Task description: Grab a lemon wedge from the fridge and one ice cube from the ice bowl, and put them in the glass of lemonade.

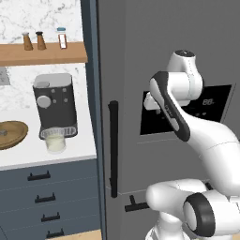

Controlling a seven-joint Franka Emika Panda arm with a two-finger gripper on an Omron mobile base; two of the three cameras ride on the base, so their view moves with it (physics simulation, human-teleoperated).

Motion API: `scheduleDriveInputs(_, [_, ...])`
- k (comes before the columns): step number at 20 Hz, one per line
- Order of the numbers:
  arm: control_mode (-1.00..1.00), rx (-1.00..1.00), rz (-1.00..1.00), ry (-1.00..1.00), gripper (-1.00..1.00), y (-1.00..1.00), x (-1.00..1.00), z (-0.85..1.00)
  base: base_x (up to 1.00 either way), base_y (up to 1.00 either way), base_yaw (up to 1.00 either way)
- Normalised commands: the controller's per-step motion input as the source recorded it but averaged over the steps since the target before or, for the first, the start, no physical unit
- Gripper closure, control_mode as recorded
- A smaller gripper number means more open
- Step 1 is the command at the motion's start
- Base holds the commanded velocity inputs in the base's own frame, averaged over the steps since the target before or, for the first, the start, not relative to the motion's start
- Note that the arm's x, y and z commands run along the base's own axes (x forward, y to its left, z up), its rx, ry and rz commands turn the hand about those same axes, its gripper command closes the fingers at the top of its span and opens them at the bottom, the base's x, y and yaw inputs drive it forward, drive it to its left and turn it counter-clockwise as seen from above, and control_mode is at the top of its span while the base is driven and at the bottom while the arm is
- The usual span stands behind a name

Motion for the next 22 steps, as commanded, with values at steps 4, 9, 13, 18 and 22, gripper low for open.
scheduleDriveInputs(4, [-1.00, 0.00, 0.00, 0.00, -1.00, 0.00, -0.47, -0.13, 0.00, 0.00, 0.00])
scheduleDriveInputs(9, [-1.00, 0.00, -0.01, 0.00, -1.00, -0.04, -0.96, -0.24, 0.00, 0.00, 0.00])
scheduleDriveInputs(13, [-1.00, 0.00, -0.02, 0.00, -1.00, -0.05, -0.73, -0.15, 0.00, 0.00, 0.00])
scheduleDriveInputs(18, [-1.00, 0.00, -0.01, 0.00, -1.00, 0.00, -0.50, -0.23, 0.00, 0.00, 0.00])
scheduleDriveInputs(22, [-1.00, 0.00, 0.00, 0.00, -1.00, 0.02, -0.66, -0.35, 0.00, 0.00, 0.00])
